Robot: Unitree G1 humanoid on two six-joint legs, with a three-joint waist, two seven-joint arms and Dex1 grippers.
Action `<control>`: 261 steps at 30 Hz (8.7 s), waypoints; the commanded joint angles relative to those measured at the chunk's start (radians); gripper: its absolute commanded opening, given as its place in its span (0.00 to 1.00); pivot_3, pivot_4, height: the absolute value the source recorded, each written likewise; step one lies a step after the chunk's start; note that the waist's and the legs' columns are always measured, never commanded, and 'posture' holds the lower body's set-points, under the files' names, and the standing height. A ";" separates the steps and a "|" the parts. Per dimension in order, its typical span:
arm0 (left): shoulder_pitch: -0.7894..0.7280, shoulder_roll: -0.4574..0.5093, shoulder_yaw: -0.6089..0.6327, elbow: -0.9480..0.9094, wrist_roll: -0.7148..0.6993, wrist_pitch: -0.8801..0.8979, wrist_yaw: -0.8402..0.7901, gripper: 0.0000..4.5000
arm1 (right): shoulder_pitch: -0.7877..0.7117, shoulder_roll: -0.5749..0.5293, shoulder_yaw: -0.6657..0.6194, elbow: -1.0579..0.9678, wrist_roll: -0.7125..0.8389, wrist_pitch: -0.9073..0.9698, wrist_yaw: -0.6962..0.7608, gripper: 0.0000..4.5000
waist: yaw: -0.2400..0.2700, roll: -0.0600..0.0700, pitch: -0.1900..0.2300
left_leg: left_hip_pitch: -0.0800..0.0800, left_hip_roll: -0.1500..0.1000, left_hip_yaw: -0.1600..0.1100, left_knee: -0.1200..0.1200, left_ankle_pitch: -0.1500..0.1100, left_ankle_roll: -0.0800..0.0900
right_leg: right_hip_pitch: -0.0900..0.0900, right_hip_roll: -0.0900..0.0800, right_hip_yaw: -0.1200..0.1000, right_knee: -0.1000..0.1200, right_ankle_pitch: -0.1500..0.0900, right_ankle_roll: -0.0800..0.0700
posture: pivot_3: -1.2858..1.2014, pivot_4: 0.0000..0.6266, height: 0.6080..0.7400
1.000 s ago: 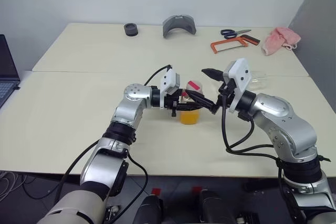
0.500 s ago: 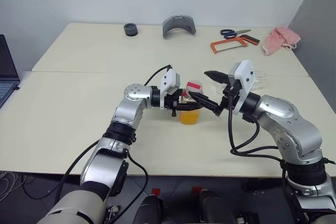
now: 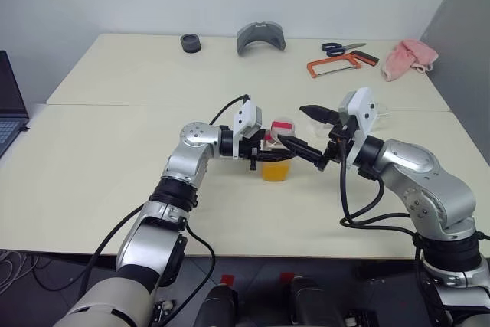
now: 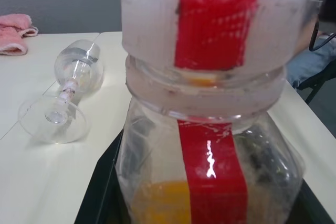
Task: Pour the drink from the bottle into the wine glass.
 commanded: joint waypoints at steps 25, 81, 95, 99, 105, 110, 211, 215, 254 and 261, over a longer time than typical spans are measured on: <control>-0.013 -0.002 0.022 -0.057 -0.042 0.005 0.001 0.38 | -0.020 0.001 -0.018 -0.048 0.044 0.000 0.019 1.00 | 0.000 0.000 0.000 | 0.000 0.000 0.000 0.000 0.000 0.000 | 0.000 0.000 0.000 0.000 0.000 0.000 | 0.52 0.24 1.00; 0.063 0.030 0.067 -0.132 -0.066 0.062 0.089 0.37 | 0.437 -0.026 -0.265 -0.014 -0.133 -0.186 -0.154 0.38 | 0.019 0.000 0.000 | 0.000 -0.001 0.004 0.000 0.000 0.000 | 0.001 -0.001 0.000 0.000 0.000 0.000 | 0.52 0.24 1.00; 0.054 0.076 0.167 -0.117 -0.071 0.056 0.239 0.37 | 0.587 -0.125 -0.290 0.012 -0.125 -0.244 0.015 1.00 | 0.011 0.000 0.000 | 0.002 0.000 0.009 0.000 0.000 0.000 | 0.001 0.002 0.003 0.000 0.000 0.000 | 0.52 0.24 1.00; 0.047 0.106 0.235 -0.048 0.001 -0.035 0.453 0.37 | 0.446 -0.165 -0.226 -0.090 0.003 -0.120 0.060 1.00 | 0.007 0.000 0.000 | 0.003 0.000 0.009 0.000 0.000 0.000 | 0.002 0.002 0.003 0.000 0.000 0.000 | 0.52 0.24 1.00; 0.041 0.155 0.320 0.050 0.045 -0.079 0.696 0.37 | 0.149 -0.077 0.006 -0.050 -0.041 -0.052 0.031 1.00 | 0.005 -0.001 0.000 | 0.003 0.001 0.006 0.000 0.000 0.000 | 0.002 0.002 0.000 0.000 0.000 0.000 | 0.52 0.24 1.00; 0.047 0.206 0.407 0.135 0.053 -0.097 0.895 0.37 | -0.138 0.131 0.247 0.183 -0.199 -0.084 -0.002 1.00 | -0.006 -0.002 0.000 | 0.003 0.001 0.003 0.001 0.000 -0.001 | -0.001 0.001 0.001 0.002 0.000 0.000 | 0.52 0.24 1.00; 0.367 0.334 0.103 -0.518 -0.125 0.227 0.221 1.00 | -0.439 0.472 -0.776 1.094 0.262 -0.240 -0.807 1.00 | -0.013 0.002 0.000 | 0.004 0.002 0.012 -0.004 0.000 0.000 | 0.000 0.000 0.004 0.001 0.000 0.000 | 0.52 0.24 1.00; 0.358 0.339 0.107 -0.508 -0.129 0.224 0.210 1.00 | -0.481 0.451 -0.776 1.202 0.276 -0.278 -0.775 0.96 | -0.015 0.002 0.000 | 0.005 0.002 0.012 -0.003 0.000 0.000 | 0.001 0.000 0.004 0.001 0.000 0.000 | 0.52 0.24 1.00; 0.460 0.350 0.180 -0.515 -0.114 0.212 0.294 1.00 | -0.039 0.425 0.001 0.839 -0.367 -0.602 -0.292 0.06 | -0.029 0.002 -0.001 | 0.007 0.003 0.008 -0.004 0.000 0.000 | 0.002 0.001 0.004 0.001 0.000 0.000 | 0.52 0.24 1.00; 0.549 0.388 0.267 -0.603 -0.141 0.268 0.353 1.00 | -0.228 0.493 0.057 0.986 -0.413 -0.789 -0.173 0.06 | -0.042 0.004 0.001 | 0.008 0.004 0.008 -0.005 0.000 0.000 | 0.000 0.001 0.005 0.001 0.000 0.000 | 0.52 0.24 1.00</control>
